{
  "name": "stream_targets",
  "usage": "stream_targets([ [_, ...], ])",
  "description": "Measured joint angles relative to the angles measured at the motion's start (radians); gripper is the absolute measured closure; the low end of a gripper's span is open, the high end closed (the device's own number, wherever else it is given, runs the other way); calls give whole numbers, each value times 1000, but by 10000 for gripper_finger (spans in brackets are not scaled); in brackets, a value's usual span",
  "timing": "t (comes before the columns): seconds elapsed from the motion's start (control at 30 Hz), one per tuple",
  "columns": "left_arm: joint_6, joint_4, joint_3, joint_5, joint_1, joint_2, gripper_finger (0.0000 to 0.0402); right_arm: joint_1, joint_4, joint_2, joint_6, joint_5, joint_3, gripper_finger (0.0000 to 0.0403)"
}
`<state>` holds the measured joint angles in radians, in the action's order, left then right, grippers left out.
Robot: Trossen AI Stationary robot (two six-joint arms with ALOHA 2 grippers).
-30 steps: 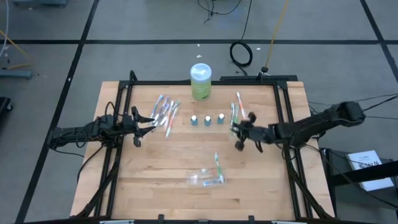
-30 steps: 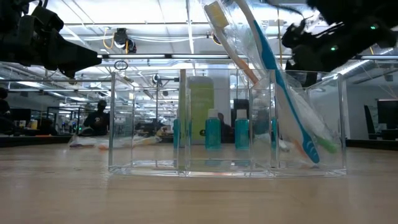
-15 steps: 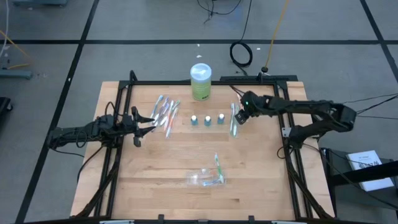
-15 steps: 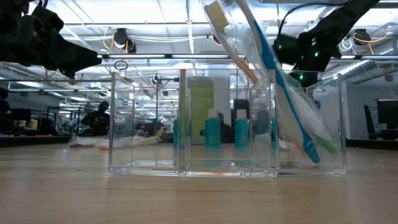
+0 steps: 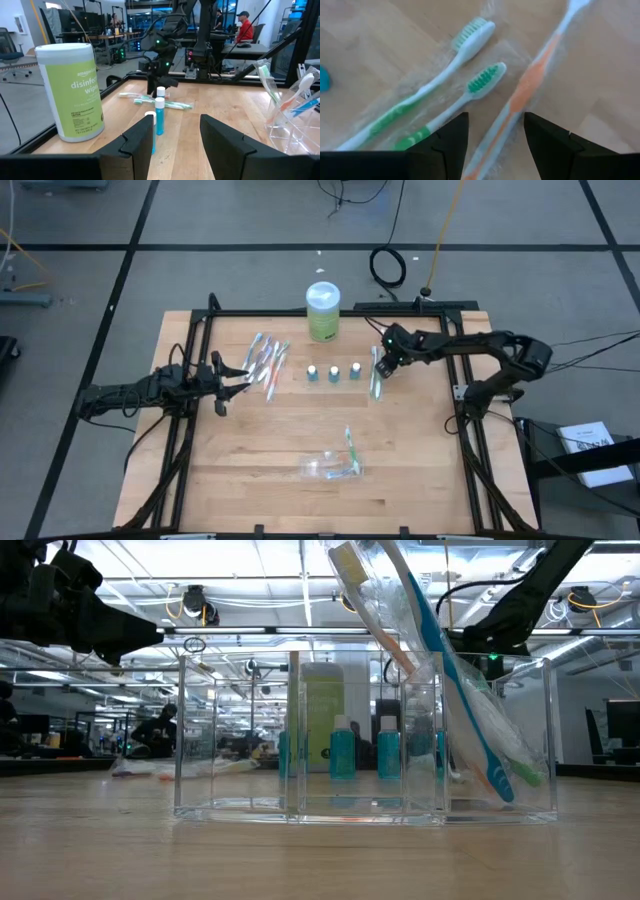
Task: Pick & Place toothbrushing station
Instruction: Put the orange toothbrush into the transparent organizer
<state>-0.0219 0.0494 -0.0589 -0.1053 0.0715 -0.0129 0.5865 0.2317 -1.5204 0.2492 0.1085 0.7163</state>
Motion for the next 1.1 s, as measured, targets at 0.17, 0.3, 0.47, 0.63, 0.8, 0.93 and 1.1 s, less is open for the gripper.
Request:
stream_targets([
  [0.17,0,0,0,0,0,0,236,19,-1,-38,-1,13,4,231],
  [0.3,0,0,0,0,0,0,236,21,16,-41,-4,22,4,259],
  [0.47,0,0,0,0,0,0,236,21,36,-37,-8,25,4,325],
  [0.63,0,0,0,0,0,0,236,21,33,-37,-28,28,3,386],
  [0.8,0,0,0,0,0,0,236,16,30,-7,-30,57,0,380],
  [0.93,0,0,0,0,0,0,236,15,63,47,-47,83,-7,385],
  [1.1,0,0,0,0,0,0,236,13,76,139,-61,77,-3,395],
])
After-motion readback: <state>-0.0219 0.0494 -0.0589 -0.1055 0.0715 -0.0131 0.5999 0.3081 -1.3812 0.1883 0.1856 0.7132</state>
